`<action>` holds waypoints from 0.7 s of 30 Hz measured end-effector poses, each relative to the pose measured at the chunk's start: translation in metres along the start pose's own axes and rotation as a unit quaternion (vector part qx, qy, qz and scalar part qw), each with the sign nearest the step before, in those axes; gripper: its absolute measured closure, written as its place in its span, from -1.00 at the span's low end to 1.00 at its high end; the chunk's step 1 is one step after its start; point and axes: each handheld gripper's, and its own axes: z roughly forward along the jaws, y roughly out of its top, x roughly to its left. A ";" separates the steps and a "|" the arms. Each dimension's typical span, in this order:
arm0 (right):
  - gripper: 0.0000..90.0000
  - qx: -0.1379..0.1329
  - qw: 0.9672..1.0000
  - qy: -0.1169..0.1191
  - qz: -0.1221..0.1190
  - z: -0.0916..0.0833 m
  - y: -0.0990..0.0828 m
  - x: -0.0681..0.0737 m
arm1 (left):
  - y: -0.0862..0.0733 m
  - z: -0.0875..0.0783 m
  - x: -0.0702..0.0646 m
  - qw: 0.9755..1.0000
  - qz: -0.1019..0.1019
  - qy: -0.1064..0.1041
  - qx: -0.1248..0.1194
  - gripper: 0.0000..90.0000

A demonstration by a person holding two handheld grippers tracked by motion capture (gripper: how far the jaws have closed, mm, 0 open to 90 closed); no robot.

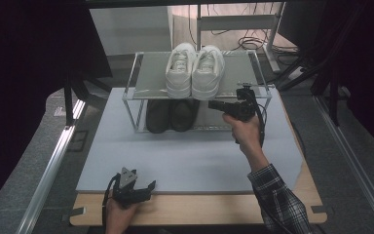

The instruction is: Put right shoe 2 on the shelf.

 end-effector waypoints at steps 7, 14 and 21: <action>0.43 0.000 1.000 0.000 -0.016 -0.007 -0.002 0.002 | 0.000 0.000 0.000 1.000 0.000 0.000 -0.001 -0.70; 0.18 0.000 0.999 -0.005 -0.036 -0.012 -0.008 0.002 | 0.000 0.000 0.000 1.000 0.001 0.000 -0.001 -0.70; 0.03 0.005 0.998 -0.014 -0.058 -0.019 -0.013 -0.002 | 0.000 0.000 0.000 1.000 -0.001 -0.001 0.000 -0.70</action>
